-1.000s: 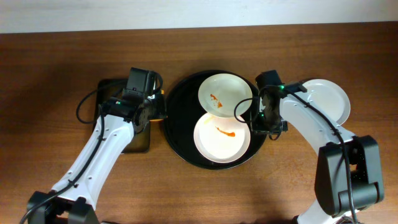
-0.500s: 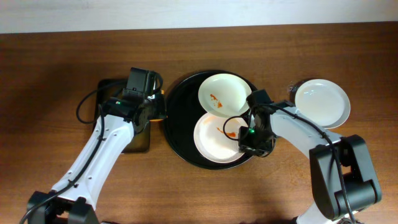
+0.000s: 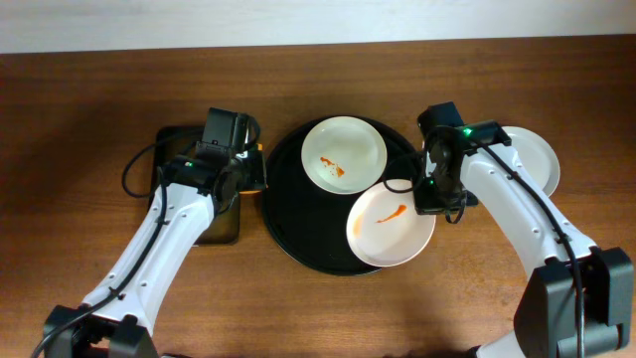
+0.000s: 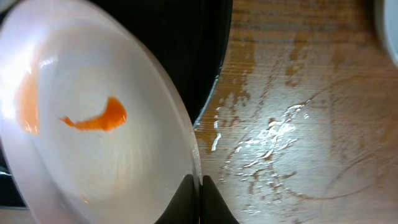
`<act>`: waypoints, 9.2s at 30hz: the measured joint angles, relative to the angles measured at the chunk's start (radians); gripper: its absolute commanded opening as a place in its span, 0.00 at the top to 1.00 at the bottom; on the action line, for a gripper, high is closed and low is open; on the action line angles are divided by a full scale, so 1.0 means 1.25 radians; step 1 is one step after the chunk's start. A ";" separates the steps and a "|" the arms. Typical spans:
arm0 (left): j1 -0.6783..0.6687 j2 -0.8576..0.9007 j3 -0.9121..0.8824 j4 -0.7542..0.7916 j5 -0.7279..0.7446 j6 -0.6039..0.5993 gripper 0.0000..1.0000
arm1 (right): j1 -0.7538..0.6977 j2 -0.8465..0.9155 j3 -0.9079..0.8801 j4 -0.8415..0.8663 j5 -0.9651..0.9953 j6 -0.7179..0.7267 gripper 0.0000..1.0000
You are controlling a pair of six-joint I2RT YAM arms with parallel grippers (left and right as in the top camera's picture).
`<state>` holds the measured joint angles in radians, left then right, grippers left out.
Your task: Clean dirty plates on tray and stack at the side
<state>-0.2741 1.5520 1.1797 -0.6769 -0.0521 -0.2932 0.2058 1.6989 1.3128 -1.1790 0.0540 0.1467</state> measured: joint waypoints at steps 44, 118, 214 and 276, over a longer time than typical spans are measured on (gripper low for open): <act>-0.007 0.000 0.000 0.008 0.069 0.000 1.00 | -0.009 -0.009 -0.321 0.385 -0.263 0.180 0.81; -0.376 0.262 -0.001 0.258 0.139 -0.081 1.00 | -0.010 -0.090 -0.362 0.301 -0.241 0.311 0.96; -0.020 0.017 0.009 0.041 0.125 0.004 1.00 | -0.010 -0.142 -0.165 0.124 0.015 0.181 0.96; -0.004 0.017 0.009 -0.067 0.082 0.004 1.00 | -0.251 -0.064 -0.076 0.374 -0.287 0.097 0.47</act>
<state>-0.2790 1.5730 1.1912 -0.7605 0.0509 -0.2878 -0.1074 1.6192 1.2175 -0.7116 -0.3046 0.2676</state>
